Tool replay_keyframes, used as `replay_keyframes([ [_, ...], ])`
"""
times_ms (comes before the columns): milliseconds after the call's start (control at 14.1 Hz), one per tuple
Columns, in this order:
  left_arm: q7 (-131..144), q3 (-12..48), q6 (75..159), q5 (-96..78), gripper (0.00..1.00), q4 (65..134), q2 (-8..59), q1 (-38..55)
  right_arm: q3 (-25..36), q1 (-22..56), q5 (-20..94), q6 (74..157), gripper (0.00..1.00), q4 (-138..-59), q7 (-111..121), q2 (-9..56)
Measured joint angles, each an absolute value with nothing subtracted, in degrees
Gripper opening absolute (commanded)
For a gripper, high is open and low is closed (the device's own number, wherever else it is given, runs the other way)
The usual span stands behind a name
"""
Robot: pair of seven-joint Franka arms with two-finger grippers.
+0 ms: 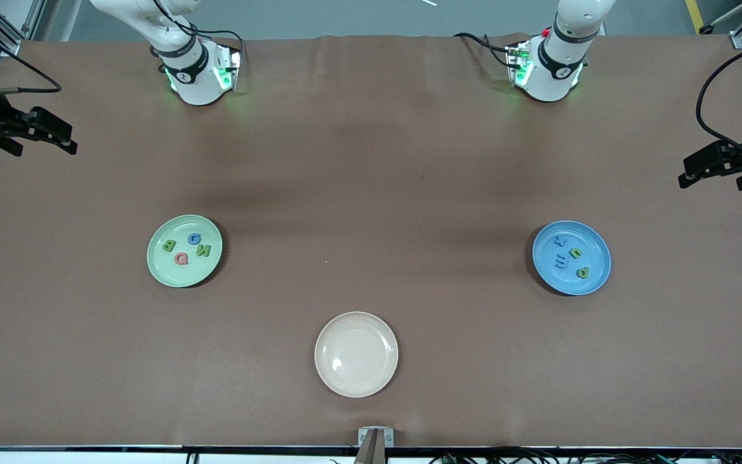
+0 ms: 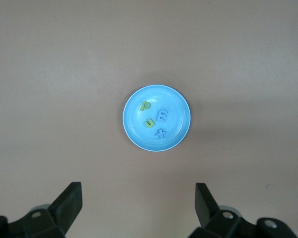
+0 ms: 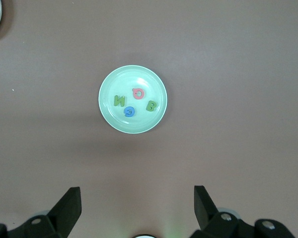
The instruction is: Sort upper and lower case letters into plates
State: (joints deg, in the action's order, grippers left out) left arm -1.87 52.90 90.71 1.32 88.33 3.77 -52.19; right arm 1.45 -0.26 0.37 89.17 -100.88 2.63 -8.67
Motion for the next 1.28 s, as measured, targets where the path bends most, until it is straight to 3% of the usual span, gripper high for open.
replay_keyframes([
  [639,-1.87,52.25,90.71,1.32,1.0,88.29,3.83,-52.22,1.45,-0.26,0.37,89.17,1.0,-100.9,2.61,-8.67],
  [851,-1.88,49.31,90.71,1.32,1.0,88.29,3.84,-50.46,1.4,-0.25,0.37,89.17,1.0,-101.01,1.88,-8.67],
  [993,-1.92,41.5,90.69,1.32,1.0,88.29,3.85,-43.0,1.33,-0.24,0.37,89.17,1.0,-101.08,1.5,-8.67],
  [1277,-1.88,18.16,90.57,1.22,1.0,88.19,3.77,-18.04,1.33,-0.24,0.37,89.17,1.0,-101.11,1.36,-8.67],
])
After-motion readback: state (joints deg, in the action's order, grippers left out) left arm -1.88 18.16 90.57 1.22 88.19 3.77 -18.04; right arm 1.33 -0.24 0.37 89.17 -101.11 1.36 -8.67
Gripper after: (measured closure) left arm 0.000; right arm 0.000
